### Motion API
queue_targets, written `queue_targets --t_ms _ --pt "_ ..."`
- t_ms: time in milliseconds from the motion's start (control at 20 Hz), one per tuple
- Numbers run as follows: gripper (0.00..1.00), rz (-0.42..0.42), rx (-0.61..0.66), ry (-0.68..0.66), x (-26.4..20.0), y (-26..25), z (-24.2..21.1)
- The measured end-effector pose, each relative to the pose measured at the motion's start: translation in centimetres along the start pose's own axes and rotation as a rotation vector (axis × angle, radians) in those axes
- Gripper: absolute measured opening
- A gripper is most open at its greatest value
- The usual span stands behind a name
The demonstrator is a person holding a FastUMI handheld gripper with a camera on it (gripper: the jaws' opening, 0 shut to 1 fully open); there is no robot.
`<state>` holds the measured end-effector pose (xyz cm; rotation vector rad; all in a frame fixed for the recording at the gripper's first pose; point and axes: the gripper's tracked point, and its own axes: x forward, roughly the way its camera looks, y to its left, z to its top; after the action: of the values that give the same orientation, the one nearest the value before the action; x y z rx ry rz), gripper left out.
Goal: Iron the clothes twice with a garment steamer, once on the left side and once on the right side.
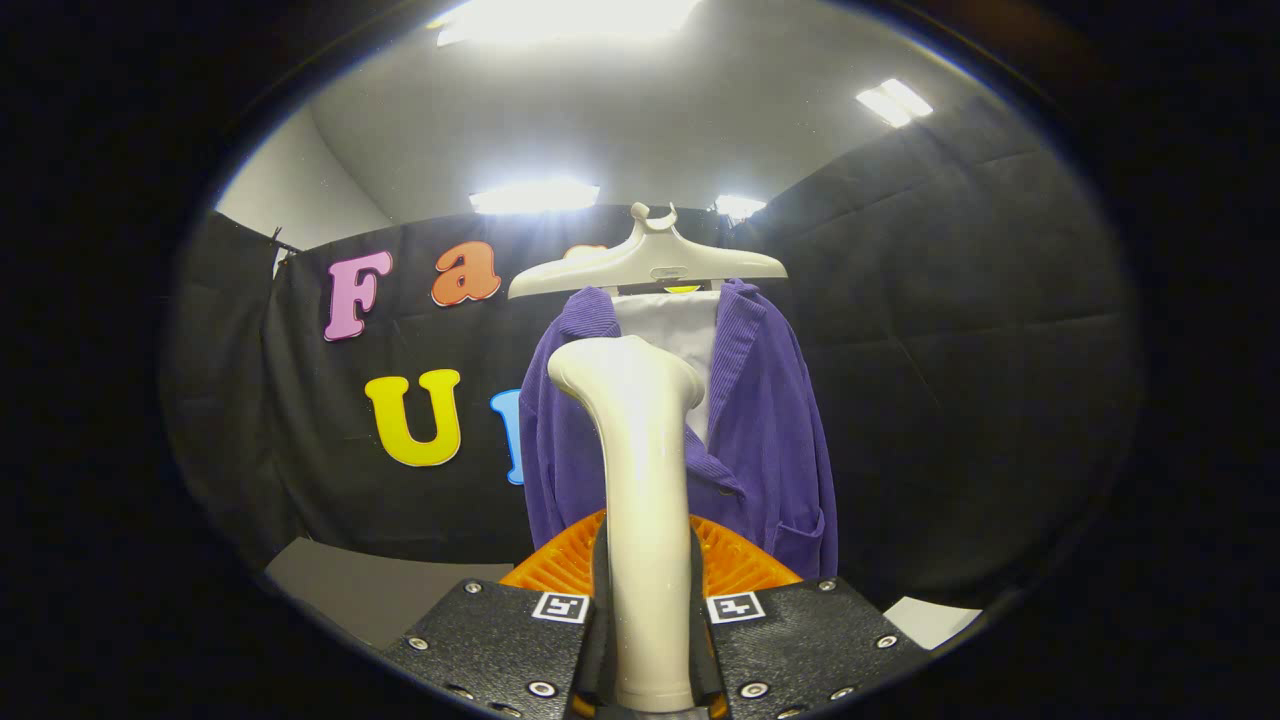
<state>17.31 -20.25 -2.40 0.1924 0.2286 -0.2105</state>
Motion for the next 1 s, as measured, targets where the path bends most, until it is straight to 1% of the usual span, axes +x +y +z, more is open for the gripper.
queue_targets --t_ms 100,200,450,700,1000 --pt "0.28 -0.001 -0.010 -0.004 1.4 0.5 0.0" --pt "0.28 0.016 -0.006 -0.007 2.6 1.7 -0.2" --pt "0.28 0.023 -0.006 0.004 4.7 3.2 -2.2" --pt "0.28 0.000 -0.022 0.070 5.6 3.3 -6.6" --pt "0.28 -0.012 -0.022 0.149 5.1 2.8 -11.6"
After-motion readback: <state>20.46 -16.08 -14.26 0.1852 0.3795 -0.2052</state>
